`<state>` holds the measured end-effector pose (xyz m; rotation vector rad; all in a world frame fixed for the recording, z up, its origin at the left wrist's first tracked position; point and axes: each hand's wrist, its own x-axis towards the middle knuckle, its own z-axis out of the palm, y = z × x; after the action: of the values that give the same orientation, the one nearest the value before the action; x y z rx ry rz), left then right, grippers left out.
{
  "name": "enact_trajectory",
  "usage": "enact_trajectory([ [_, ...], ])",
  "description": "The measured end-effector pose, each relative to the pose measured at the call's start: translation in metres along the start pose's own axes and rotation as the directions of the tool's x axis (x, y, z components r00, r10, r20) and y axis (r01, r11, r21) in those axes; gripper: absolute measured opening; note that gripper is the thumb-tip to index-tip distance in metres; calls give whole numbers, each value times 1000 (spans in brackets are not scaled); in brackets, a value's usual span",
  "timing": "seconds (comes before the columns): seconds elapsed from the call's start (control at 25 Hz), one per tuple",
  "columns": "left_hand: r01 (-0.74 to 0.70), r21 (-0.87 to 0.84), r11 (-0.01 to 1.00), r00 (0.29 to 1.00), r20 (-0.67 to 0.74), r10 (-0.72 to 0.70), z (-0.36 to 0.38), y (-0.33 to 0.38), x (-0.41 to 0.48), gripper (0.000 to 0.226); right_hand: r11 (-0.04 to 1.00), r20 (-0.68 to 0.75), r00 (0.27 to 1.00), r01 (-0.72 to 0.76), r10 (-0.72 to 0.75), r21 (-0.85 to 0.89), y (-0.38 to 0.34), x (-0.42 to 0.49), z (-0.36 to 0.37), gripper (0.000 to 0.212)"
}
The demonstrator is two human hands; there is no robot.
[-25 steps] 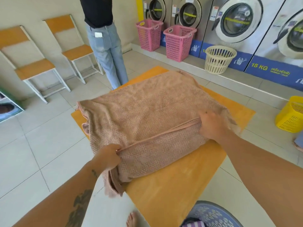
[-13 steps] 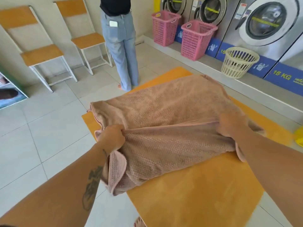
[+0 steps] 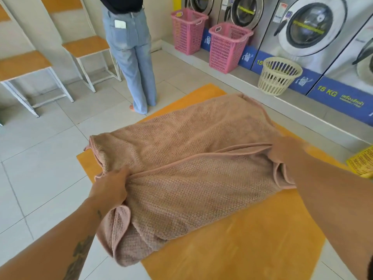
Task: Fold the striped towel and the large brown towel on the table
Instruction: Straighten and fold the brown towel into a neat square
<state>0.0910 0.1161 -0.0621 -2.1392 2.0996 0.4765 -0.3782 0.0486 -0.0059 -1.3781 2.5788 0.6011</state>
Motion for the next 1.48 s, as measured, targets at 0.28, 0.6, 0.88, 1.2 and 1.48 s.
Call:
enact_trajectory([
  [0.28, -141, 74, 987, 968, -197, 153, -13, 94, -17, 34, 954, -78, 971, 239, -228, 182, 23, -31, 21, 18],
  [0.6, -502, 15, 865, 859, 124, 496, 18, 251, 6, 60, 961, -34, 994, 107, -102, 253, 57, -26, 45, 38],
  [0.88, -363, 122, 924, 845, 460, 272, 31, 279, 30, 101, 987, -142, 982, 135, -122, 85, 37, 15, -9, 22],
  [1.2, -392, 133, 910, 825, 488, 284, 31, 282, 47, 107, 962, -423, 884, 92, -198, -259, 1, 88, -68, 35],
  [1.48, -400, 119, 909, 855, 407, 323, 33, 279, 39, 108, 975, -478, 850, 205, -222, -89, 15, 53, -12, 55],
])
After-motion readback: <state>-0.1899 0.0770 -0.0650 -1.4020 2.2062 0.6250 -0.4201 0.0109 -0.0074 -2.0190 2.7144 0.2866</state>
